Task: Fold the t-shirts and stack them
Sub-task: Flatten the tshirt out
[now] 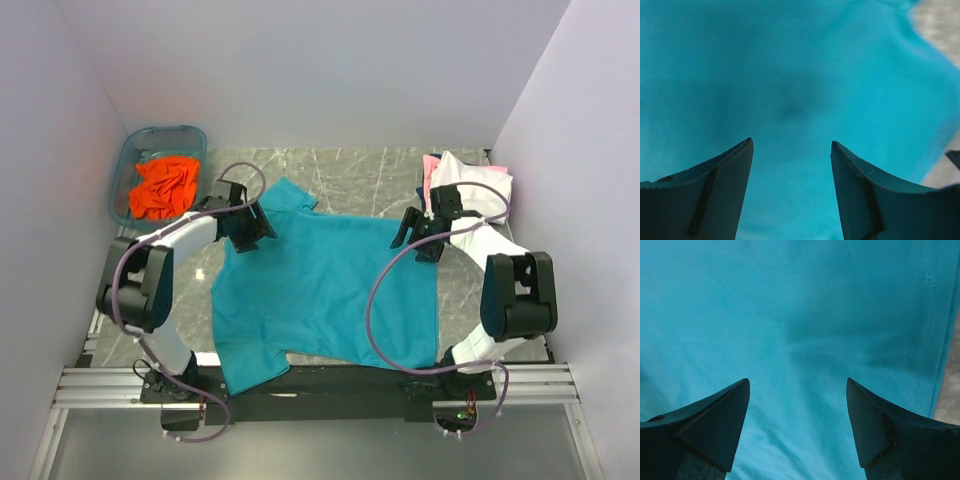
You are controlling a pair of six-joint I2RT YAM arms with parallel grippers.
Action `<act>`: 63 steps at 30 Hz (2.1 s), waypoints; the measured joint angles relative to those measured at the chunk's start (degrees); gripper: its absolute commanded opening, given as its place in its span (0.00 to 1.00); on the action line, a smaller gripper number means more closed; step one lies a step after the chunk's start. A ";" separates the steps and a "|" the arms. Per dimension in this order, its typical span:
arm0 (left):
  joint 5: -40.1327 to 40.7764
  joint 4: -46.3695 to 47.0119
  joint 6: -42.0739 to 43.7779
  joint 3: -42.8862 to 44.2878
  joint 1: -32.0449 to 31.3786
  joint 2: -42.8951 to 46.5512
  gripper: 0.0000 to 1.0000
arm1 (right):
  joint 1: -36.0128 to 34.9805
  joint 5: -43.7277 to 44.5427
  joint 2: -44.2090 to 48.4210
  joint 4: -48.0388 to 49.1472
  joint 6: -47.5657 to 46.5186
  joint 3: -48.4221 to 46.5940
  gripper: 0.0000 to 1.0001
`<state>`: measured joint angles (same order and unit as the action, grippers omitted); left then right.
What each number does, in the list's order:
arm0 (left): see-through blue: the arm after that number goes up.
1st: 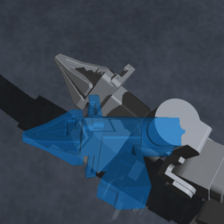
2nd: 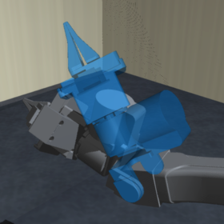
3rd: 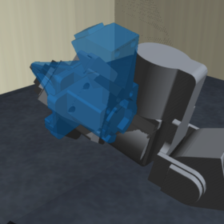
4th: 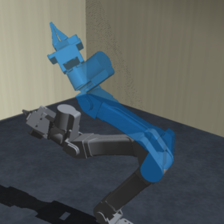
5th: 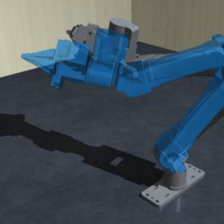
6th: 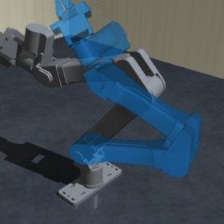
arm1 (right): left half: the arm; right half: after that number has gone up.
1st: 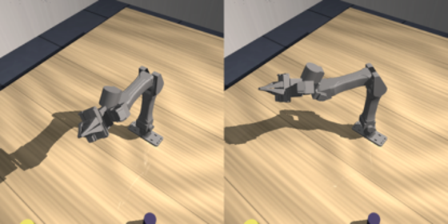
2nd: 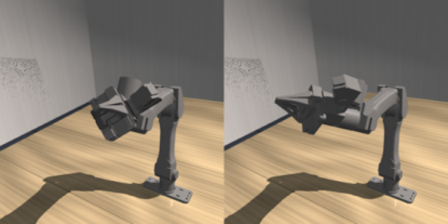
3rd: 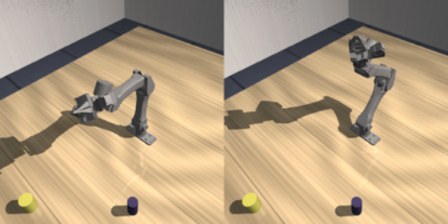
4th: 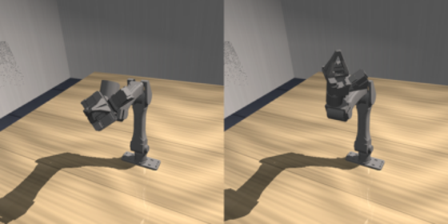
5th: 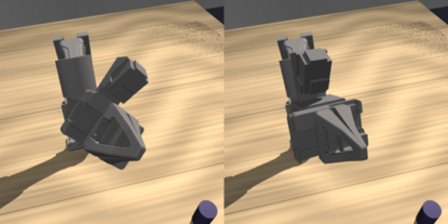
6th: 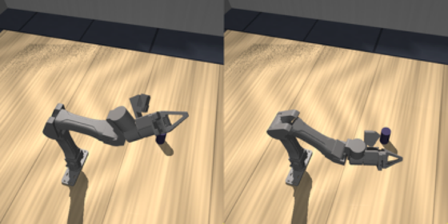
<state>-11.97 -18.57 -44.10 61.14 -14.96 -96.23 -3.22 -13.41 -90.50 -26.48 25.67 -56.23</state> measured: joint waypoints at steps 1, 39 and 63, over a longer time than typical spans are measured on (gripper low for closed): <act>0.46 -0.02 0.26 0.00 -0.17 -1.18 0.69 | 0.00 0.02 -0.96 0.00 0.22 0.00 0.84; 5.22 -8.15 8.22 38.45 2.10 -31.98 0.69 | -0.15 -1.09 -28.04 -11.45 1.44 -30.84 0.81; 6.16 -8.96 10.56 44.70 2.56 -32.13 0.70 | -0.15 -5.35 -34.51 -18.32 0.66 -46.86 0.79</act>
<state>-5.80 -27.53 -33.54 105.84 -12.40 -128.35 -3.38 -18.76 -125.01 -44.80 26.33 -103.09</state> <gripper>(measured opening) 0.693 0.801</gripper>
